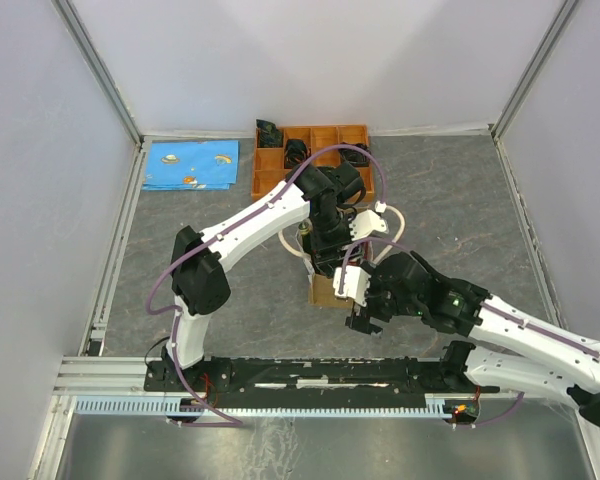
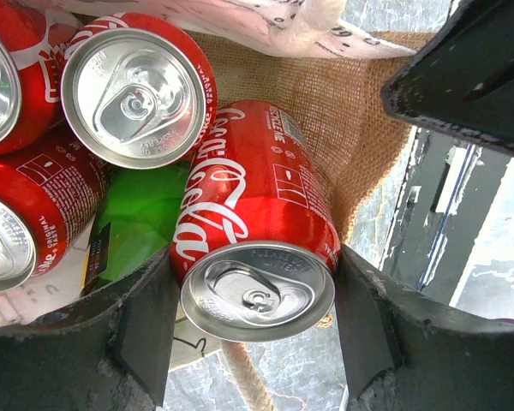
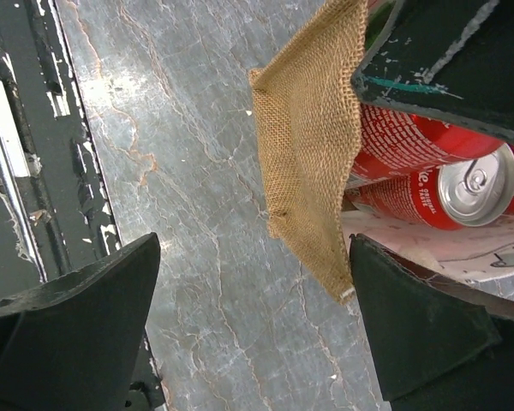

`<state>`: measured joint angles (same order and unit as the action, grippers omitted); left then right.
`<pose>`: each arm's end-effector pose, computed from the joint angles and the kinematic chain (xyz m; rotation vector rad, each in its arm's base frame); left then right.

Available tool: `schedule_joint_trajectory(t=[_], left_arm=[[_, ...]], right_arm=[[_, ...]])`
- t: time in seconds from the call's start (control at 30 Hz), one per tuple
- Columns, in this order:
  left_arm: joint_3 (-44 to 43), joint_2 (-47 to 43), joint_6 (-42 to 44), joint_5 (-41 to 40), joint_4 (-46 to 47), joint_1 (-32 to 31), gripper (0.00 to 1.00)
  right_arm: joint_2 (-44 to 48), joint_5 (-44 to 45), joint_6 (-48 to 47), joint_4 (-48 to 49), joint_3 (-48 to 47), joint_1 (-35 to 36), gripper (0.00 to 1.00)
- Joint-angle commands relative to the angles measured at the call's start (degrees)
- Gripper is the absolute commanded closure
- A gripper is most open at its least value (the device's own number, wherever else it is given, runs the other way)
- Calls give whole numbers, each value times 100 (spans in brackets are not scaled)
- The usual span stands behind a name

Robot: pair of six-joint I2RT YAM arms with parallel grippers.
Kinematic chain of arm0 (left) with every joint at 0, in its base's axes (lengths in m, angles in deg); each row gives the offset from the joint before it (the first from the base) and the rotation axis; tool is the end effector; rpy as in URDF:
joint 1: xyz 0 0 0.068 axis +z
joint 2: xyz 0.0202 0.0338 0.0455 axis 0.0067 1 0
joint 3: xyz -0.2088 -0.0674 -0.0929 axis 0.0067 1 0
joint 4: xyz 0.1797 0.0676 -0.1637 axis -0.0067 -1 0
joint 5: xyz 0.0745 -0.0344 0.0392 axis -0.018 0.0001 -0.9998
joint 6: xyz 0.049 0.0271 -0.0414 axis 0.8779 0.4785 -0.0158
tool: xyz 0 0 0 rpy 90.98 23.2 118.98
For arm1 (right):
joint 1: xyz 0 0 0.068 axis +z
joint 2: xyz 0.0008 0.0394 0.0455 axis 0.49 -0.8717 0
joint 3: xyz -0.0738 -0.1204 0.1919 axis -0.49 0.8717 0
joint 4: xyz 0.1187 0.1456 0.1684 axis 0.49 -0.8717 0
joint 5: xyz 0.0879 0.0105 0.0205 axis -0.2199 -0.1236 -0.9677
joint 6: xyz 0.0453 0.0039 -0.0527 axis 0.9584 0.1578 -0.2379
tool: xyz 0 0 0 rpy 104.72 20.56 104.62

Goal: Place the beverage into the canvas bag

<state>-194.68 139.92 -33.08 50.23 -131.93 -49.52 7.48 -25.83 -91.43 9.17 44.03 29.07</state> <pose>0.2308 -0.3059 0.2466 1.9902 2.1589 -0.5890 0.1047 0.1823 0.2317 -1.4932 1.8128 0.4876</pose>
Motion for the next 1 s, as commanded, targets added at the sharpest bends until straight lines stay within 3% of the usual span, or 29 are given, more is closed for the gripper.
schedule_joint_trajectory(t=[0.0,0.97], left_arm=[[-233,-179,-154,-114,431,18,97],[-382,-373,-441,17,497,17,97]], right_arm=[[-193,-152,115,400,146,35,1],[-1112,-575,256,1216,63,286,3]])
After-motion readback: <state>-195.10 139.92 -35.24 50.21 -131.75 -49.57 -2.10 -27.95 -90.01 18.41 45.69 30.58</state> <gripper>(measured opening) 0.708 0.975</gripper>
